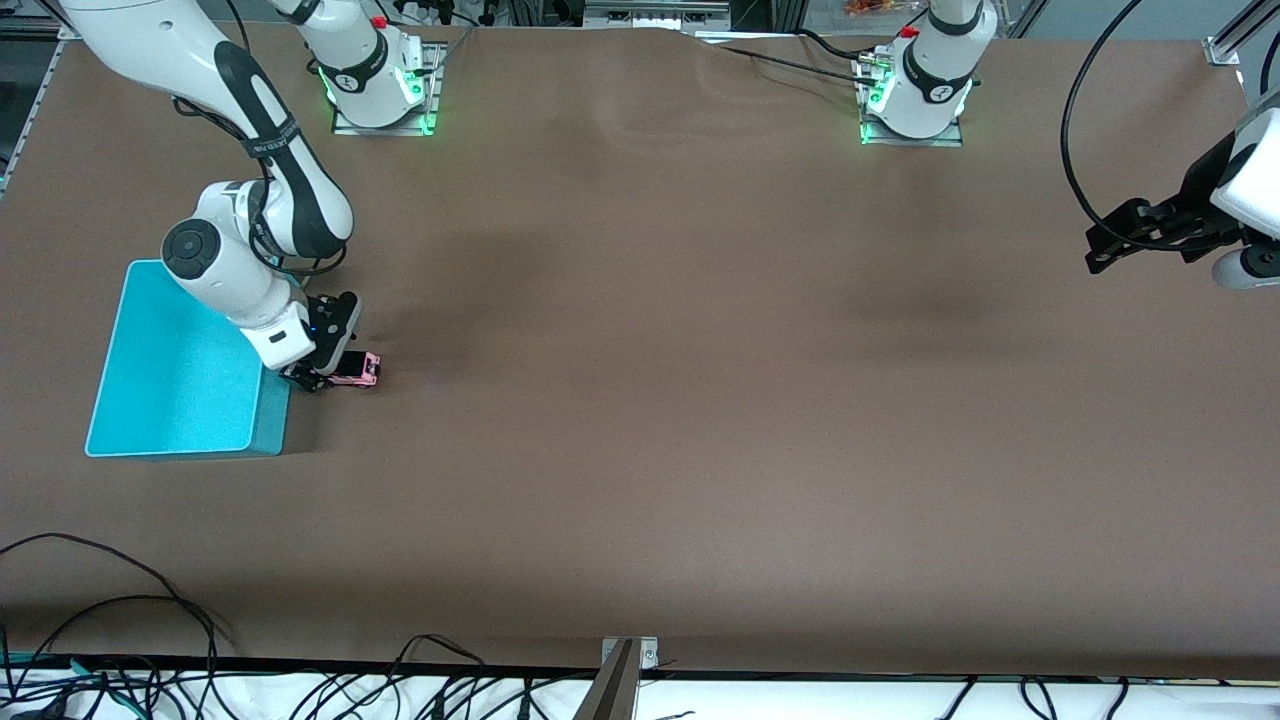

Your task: Wind and store pink jeep toy

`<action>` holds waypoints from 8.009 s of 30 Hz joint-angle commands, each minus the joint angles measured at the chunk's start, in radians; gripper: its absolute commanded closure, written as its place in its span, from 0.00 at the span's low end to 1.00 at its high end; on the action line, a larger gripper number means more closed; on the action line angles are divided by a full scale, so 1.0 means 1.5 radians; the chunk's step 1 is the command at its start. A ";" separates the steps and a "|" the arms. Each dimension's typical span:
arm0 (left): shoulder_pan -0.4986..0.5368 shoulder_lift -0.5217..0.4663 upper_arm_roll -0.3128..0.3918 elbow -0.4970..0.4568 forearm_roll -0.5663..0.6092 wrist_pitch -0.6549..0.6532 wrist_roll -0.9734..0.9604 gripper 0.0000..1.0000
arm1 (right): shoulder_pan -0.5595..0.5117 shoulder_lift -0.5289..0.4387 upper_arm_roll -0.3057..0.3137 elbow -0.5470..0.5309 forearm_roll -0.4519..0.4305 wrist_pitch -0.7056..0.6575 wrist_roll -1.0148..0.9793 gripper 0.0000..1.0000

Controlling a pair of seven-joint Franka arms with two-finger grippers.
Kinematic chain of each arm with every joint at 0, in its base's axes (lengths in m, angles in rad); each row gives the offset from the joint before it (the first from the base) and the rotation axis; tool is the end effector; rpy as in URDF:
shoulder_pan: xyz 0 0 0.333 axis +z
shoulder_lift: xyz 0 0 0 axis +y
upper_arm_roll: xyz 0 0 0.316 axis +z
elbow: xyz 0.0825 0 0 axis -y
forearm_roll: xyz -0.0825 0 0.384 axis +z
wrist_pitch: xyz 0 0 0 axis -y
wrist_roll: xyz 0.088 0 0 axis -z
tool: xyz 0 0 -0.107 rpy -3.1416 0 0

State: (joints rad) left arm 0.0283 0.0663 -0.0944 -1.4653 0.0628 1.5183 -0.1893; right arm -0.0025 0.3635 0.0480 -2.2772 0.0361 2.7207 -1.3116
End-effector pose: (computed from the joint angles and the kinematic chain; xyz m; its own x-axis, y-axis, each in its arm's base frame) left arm 0.5695 -0.0287 0.6325 0.9920 0.1260 -0.0021 0.1256 -0.9904 -0.0579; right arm 0.5420 0.0239 0.2024 0.2452 0.9680 0.0536 0.9662 -0.2485 0.0680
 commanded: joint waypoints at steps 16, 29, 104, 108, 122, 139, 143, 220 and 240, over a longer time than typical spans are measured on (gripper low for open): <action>0.002 -0.002 -0.007 0.009 0.002 -0.026 -0.004 0.00 | 0.015 -0.117 0.023 0.029 0.066 -0.100 -0.022 0.91; 0.000 0.000 -0.008 0.009 0.002 -0.026 -0.005 0.00 | 0.012 -0.191 -0.069 0.059 0.059 -0.229 -0.065 0.90; 0.001 0.003 -0.005 0.010 0.000 -0.024 -0.005 0.00 | -0.049 -0.011 -0.223 0.045 0.077 -0.204 -0.492 0.87; 0.001 0.003 -0.004 0.010 0.000 -0.024 -0.006 0.00 | -0.048 -0.019 -0.221 0.043 0.078 -0.208 -0.488 0.60; 0.002 0.001 -0.001 0.010 -0.001 -0.024 -0.007 0.00 | -0.049 -0.051 -0.221 0.039 0.079 -0.227 -0.478 0.23; 0.003 0.002 0.000 0.022 0.000 -0.024 -0.006 0.00 | -0.047 -0.153 -0.153 0.051 0.069 -0.286 -0.210 0.24; 0.003 0.001 0.004 0.022 0.001 -0.024 -0.006 0.00 | -0.042 -0.158 -0.135 0.055 0.069 -0.286 -0.110 0.23; 0.020 0.000 0.010 0.031 -0.006 -0.025 -0.005 0.00 | -0.036 -0.157 0.016 0.518 -0.038 -0.761 0.902 0.00; 0.020 0.000 0.010 0.031 -0.007 -0.025 -0.005 0.00 | -0.037 -0.154 0.015 0.576 -0.046 -0.825 0.902 0.00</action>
State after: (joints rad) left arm 0.0534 0.0683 -0.0771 -1.4355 0.0628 1.4930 -0.1909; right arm -0.0555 0.1268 0.0631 -1.4631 -0.0101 1.5334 0.0216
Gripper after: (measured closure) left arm 0.000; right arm 0.000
